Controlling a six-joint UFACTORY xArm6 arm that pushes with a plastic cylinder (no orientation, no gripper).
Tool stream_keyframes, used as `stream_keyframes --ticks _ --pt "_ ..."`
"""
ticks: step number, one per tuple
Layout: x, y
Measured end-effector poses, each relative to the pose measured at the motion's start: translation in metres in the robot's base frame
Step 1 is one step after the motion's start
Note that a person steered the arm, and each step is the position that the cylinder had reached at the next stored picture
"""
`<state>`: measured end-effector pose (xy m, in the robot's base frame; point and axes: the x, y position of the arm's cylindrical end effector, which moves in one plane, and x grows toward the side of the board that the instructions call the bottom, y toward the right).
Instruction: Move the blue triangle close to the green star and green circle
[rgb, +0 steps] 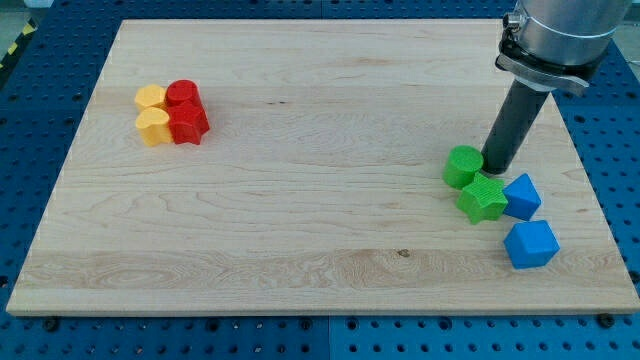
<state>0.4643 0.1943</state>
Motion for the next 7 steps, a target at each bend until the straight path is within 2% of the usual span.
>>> stream_keyframes --ticks 1,2,3,4,7 --pt "0.002 0.045" --pt "0.031 0.068" --pt "0.075 0.051" --pt "0.097 0.043" --pt "0.108 0.040"
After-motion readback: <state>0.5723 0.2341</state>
